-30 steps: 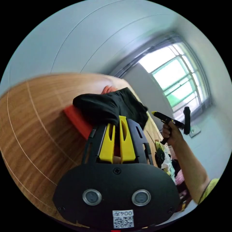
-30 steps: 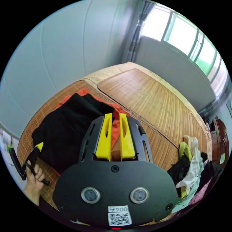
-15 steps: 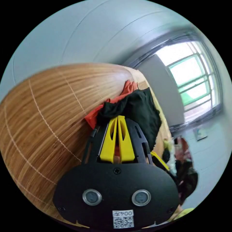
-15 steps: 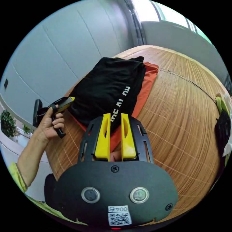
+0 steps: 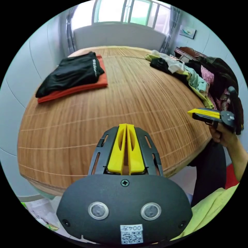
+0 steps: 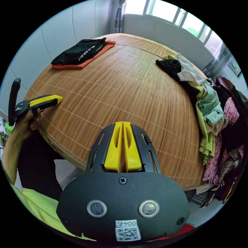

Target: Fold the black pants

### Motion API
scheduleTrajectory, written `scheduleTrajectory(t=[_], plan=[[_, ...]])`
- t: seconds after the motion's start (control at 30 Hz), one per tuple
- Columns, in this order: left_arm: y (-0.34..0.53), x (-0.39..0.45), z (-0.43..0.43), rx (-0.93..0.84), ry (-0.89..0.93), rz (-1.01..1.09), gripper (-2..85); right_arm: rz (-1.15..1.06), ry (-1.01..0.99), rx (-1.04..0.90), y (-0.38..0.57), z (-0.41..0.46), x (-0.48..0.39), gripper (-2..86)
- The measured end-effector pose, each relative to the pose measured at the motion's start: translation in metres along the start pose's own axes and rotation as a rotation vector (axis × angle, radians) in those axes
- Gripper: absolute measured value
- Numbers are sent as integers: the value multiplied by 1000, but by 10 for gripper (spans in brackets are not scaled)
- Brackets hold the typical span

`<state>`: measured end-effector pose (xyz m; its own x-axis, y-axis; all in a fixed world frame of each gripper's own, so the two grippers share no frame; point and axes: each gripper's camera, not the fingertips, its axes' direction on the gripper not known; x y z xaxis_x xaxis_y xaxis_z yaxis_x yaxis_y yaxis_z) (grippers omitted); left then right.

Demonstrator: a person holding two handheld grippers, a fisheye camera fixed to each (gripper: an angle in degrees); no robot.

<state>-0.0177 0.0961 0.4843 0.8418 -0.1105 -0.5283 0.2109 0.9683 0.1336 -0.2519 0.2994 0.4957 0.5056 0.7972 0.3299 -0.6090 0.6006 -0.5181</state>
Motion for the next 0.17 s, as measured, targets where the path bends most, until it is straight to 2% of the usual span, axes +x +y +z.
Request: scheduleTrajectory(t=[0.1, 0.17], plan=[[-5, 0, 3, -23, -5, -12, 2, 24, -76, 117, 12, -19, 27, 52], [-5, -8, 5, -20, 35, -32, 3, 31, 90, 311, 0, -44, 63, 104]])
